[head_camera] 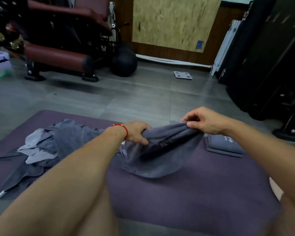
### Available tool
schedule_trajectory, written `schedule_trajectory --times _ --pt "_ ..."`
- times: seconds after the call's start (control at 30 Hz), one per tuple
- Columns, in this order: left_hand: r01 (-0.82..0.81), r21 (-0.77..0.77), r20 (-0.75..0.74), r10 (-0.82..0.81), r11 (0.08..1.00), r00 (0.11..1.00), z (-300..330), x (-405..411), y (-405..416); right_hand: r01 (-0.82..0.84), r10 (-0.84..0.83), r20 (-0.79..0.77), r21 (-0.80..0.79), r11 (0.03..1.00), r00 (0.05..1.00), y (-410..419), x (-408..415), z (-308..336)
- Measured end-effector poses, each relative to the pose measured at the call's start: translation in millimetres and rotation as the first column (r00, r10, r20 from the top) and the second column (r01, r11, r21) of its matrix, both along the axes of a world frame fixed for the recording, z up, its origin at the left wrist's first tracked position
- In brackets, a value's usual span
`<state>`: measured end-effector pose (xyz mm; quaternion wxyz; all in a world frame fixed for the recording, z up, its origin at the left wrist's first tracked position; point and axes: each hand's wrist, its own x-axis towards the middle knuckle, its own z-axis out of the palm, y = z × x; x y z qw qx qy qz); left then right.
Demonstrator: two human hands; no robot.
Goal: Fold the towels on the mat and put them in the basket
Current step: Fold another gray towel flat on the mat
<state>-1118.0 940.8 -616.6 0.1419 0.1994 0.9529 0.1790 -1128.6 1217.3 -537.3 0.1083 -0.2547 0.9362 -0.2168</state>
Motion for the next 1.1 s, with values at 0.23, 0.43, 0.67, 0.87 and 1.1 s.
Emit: schedule_trajectory --times 0.23,0.43,0.67,0.87,1.1 --pt "-0.096 0.082 -0.01 0.097 0.992 0.995 -24 -27 23 0.258 -0.243 0.141 -0.1 0.961 0.96 128 17 -67" --pt "0.053 0.274 -0.071 -0.035 0.96 0.997 -23 -14 150 0.31 -0.269 0.224 -0.176 0.934 0.937 150 48 -131" --pt "-0.132 0.488 0.086 0.104 0.863 0.991 -81 25 246 0.357 -0.345 0.091 -0.22 0.908 0.934 161 64 -160" --pt "0.07 0.042 0.046 -0.071 0.997 0.996 -143 21 200 0.366 -0.353 0.095 -0.249 0.897 0.931 192 52 -147" --pt "-0.03 -0.355 -0.029 0.021 0.934 0.999 -180 -9 104 0.59 -0.599 -0.037 -0.134 0.796 0.8 264 56 -134"
